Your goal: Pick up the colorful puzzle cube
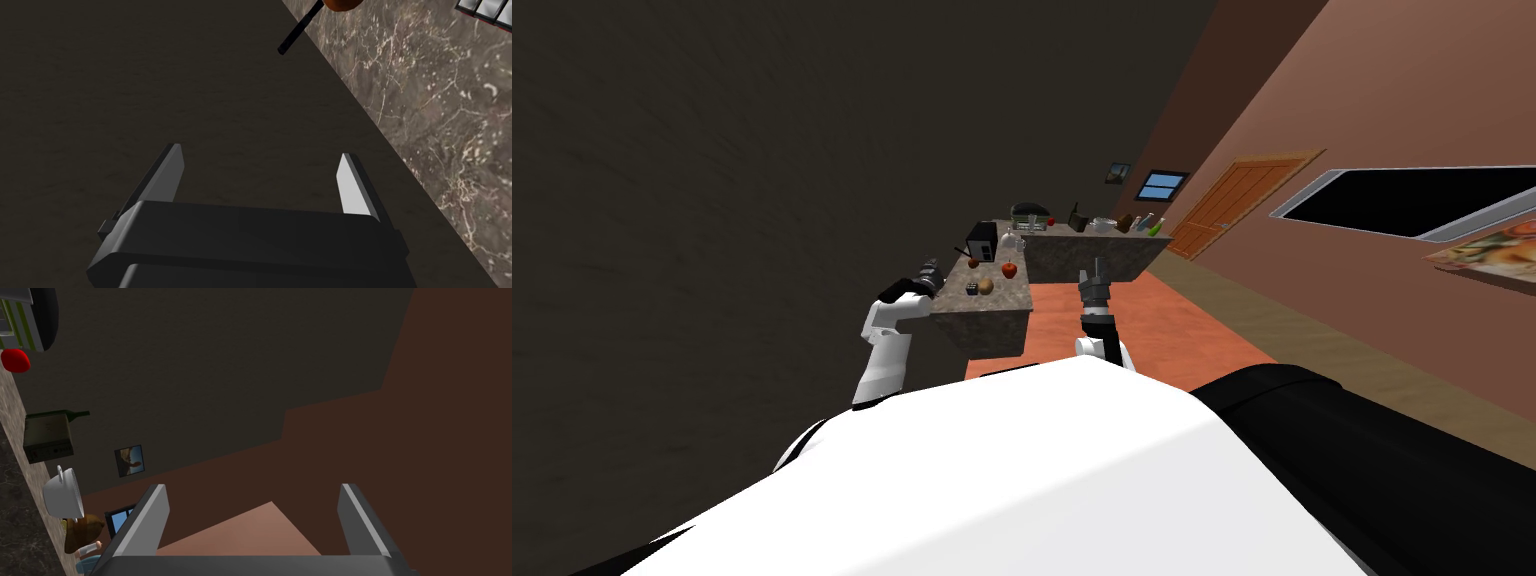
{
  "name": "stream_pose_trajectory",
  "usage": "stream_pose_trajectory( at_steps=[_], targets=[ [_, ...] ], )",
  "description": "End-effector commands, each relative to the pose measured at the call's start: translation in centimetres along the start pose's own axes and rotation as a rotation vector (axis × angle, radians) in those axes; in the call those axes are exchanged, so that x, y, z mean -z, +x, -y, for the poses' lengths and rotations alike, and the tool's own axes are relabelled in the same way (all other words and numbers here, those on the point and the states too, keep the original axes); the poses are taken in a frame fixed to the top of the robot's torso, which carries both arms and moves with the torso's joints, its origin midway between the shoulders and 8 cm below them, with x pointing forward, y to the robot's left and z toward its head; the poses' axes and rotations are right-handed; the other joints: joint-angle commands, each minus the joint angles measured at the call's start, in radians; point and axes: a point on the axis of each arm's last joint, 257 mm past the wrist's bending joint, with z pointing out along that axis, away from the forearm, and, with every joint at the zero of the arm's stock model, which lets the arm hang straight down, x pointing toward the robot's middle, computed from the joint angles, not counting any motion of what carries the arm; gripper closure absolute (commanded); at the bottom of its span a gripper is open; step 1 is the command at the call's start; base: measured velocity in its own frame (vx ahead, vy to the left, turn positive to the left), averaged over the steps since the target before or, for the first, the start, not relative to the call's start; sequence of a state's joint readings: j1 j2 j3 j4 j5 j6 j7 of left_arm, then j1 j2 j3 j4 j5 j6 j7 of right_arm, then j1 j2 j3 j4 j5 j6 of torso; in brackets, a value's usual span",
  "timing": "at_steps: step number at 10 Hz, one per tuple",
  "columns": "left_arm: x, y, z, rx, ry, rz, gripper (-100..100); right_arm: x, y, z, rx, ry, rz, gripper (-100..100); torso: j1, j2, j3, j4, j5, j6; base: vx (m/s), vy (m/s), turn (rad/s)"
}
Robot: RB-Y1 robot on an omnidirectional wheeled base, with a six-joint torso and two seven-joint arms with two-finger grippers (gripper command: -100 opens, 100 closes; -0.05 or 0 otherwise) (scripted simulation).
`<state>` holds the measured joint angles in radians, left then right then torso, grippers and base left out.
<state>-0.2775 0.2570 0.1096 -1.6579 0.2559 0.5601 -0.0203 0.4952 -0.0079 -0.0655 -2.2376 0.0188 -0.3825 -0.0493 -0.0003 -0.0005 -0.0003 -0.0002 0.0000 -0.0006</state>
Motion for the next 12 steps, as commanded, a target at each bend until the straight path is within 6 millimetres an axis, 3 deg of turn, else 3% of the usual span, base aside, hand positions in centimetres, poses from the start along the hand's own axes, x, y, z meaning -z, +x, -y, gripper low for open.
stream_pose_trajectory(
  at_steps=[1,12],
  targets=[
    [-1.1,0.0,-0.3,0.009,-0.047,-0.003,-100,0.0,0.0,0.0,0.000,0.000,0.000,0,0.000,0.000,0.000,0.000,0.000,0.000,0.007,-0.007,-0.034],
    [-3.0,1.0,-4.9,0.036,-0.332,-0.018,-100,0.0,0.0,0.0,0.000,0.000,0.000,0,0.000,-0.001,-0.001,0.000,0.000,0.000,0.012,-0.005,-0.020]
  ],
)
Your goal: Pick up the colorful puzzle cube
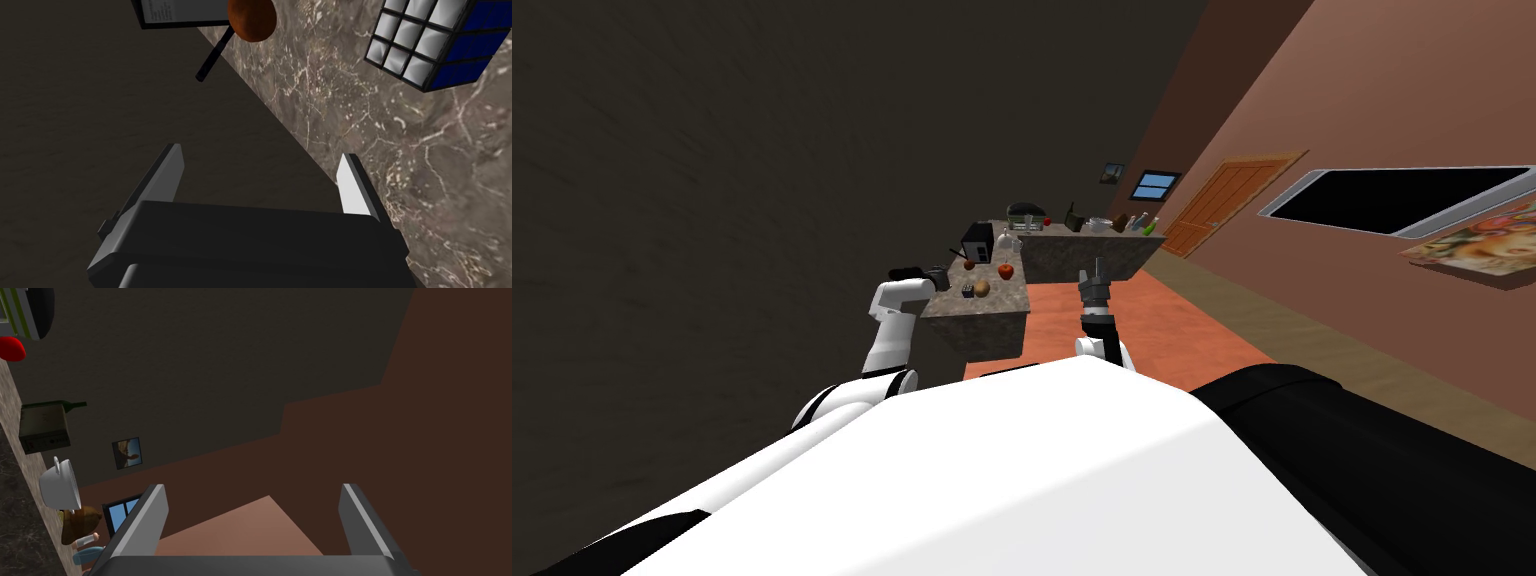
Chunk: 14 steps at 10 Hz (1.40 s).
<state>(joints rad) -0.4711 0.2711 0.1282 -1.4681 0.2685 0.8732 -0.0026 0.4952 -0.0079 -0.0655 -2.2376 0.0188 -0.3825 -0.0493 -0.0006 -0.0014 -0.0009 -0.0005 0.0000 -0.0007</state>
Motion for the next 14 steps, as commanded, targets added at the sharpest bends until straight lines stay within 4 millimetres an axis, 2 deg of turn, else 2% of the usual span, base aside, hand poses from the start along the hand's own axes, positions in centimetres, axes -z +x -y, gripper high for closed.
stream_pose_trajectory(
  at_steps=[1,2,3,5,13,14],
  targets=[
    [-0.2,0.1,-1.0,0.002,-0.046,-0.001,-100,0.0,0.0,0.0,0.000,0.000,0.000,0,0.000,0.000,0.000,0.000,0.000,0.000,0.008,-0.005,0.008],
    [-0.6,0.3,-0.7,0.009,-0.077,-0.004,-100,0.0,0.0,0.0,0.000,0.000,0.000,0,0.000,0.001,0.000,0.000,0.000,0.000,0.013,-0.006,-0.034],
    [-0.7,0.3,-1.7,0.010,-0.113,-0.004,-100,0.0,0.0,0.0,0.000,0.000,0.000,0,0.000,0.000,0.000,0.000,0.000,0.000,0.018,-0.006,-0.028],
    [-1.1,0.5,-2.1,0.018,-0.171,-0.005,-100,0.0,0.0,0.0,0.000,0.000,0.000,0,0.000,0.000,0.000,0.000,0.000,0.000,0.018,-0.006,-0.017],
    [-0.9,0.9,-4.8,0.040,-0.394,-0.003,-100,0.0,0.0,0.0,0.000,0.000,0.000,0,0.000,0.000,0.000,0.000,0.000,0.000,0.023,-0.005,-0.021],
    [-0.6,0.9,-5.6,0.040,-0.425,-0.002,-100,0.0,0.0,0.0,0.000,0.000,0.000,0,0.000,-0.001,-0.001,0.000,0.000,0.000,0.035,-0.005,-0.018]
  ],
)
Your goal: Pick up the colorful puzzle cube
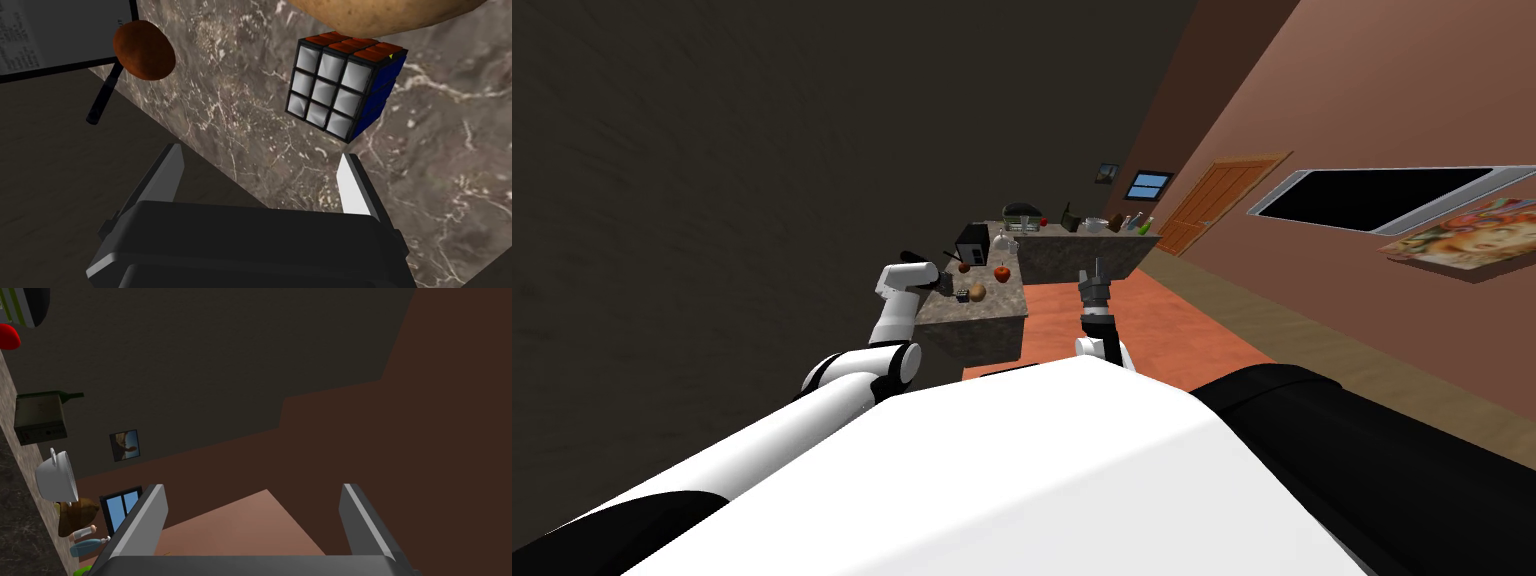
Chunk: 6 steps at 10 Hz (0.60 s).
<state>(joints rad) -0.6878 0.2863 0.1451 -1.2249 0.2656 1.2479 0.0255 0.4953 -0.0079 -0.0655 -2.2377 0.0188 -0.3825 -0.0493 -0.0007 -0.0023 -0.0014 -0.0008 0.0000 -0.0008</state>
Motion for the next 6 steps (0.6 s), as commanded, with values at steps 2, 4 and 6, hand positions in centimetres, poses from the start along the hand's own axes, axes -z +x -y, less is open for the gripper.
stream_pose_trajectory(
  at_steps=[2,4,6],
  targets=[
    [0.0,-0.1,-1.2,0.009,-0.086,0.004,-100,0.0,0.0,0.0,0.000,0.000,0.000,0,0.000,0.001,0.001,0.000,0.000,0.000,0.017,-0.004,-0.016],
    [0.1,-0.2,-2.0,0.017,-0.147,0.010,-100,0.0,0.0,0.0,0.000,0.000,0.000,0,0.000,0.001,0.000,0.000,0.000,0.000,0.035,-0.009,-0.032],
    [0.3,-0.3,-3.0,0.026,-0.212,0.016,-100,0.0,0.0,0.0,0.000,0.000,0.000,0,0.000,0.000,0.000,0.000,0.000,0.000,0.046,-0.008,-0.022]
  ],
)
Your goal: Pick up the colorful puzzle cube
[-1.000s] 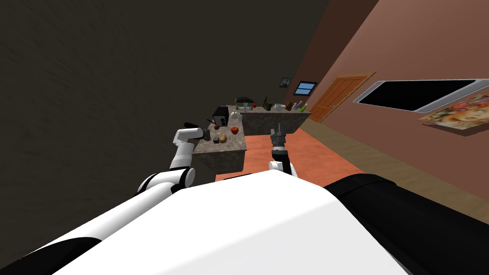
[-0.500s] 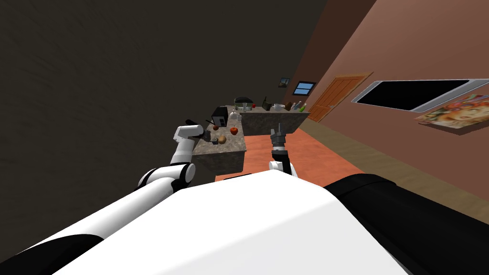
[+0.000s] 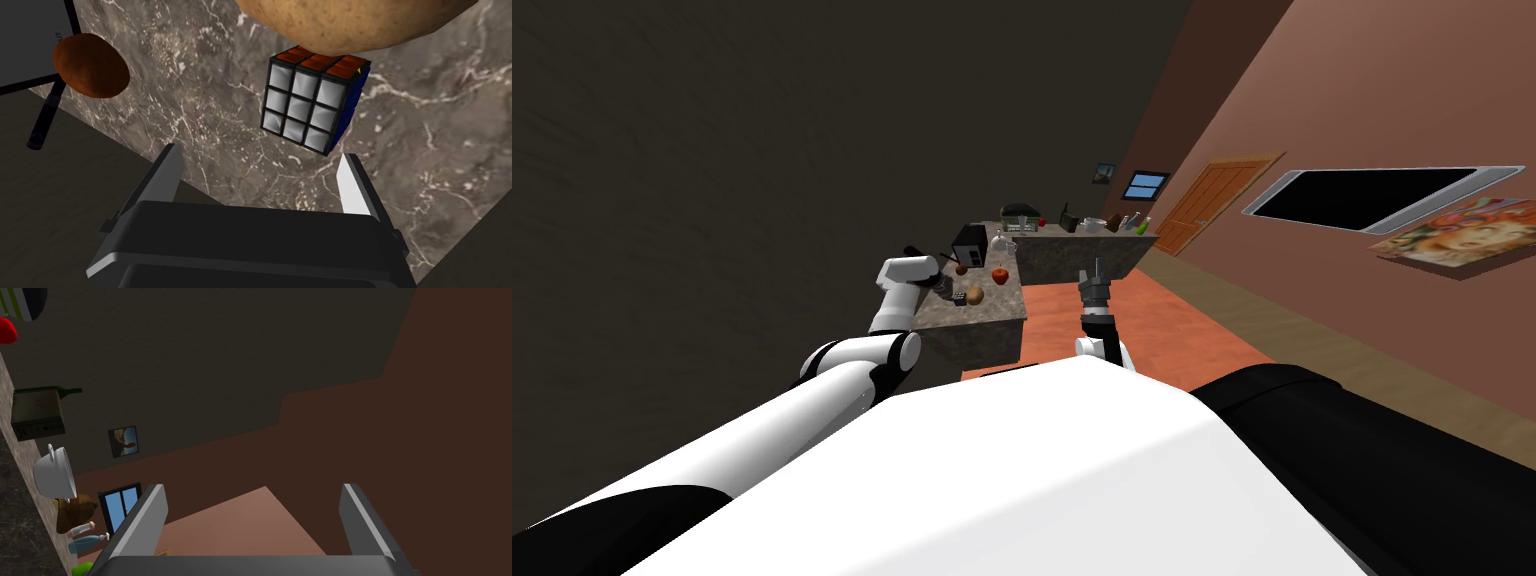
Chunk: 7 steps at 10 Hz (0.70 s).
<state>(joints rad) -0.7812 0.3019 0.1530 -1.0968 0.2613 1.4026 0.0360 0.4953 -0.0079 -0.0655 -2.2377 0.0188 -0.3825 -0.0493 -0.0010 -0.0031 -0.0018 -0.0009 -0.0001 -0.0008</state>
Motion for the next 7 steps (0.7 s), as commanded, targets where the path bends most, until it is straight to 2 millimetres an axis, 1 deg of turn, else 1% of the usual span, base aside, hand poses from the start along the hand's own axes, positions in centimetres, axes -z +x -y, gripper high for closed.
stream_pose_trajectory(
  at_steps=[1,5,6,7],
  targets=[
    [0.1,-0.1,-1.1,0.005,-0.053,0.004,-100,0.0,0.0,0.0,0.000,0.000,0.000,0,0.000,0.000,0.000,0.000,0.000,0.000,0.043,-0.008,-0.016],
    [0.4,-0.5,-3.2,0.023,-0.174,0.021,-100,0.0,0.0,0.0,0.000,0.000,0.000,0,0.000,0.000,0.000,0.000,0.000,0.000,0.043,-0.012,-0.023],
    [0.5,-0.8,-4.1,0.033,-0.222,0.031,-100,0.0,0.0,0.0,0.000,0.000,0.000,0,0.000,0.001,0.000,0.000,0.000,0.000,0.058,-0.012,-0.031],
    [0.5,-0.8,-4.2,0.033,-0.228,0.031,-100,0.0,0.0,0.0,0.000,0.000,0.000,0,0.000,0.000,0.000,0.000,0.000,0.000,0.050,-0.009,-0.015]
  ],
)
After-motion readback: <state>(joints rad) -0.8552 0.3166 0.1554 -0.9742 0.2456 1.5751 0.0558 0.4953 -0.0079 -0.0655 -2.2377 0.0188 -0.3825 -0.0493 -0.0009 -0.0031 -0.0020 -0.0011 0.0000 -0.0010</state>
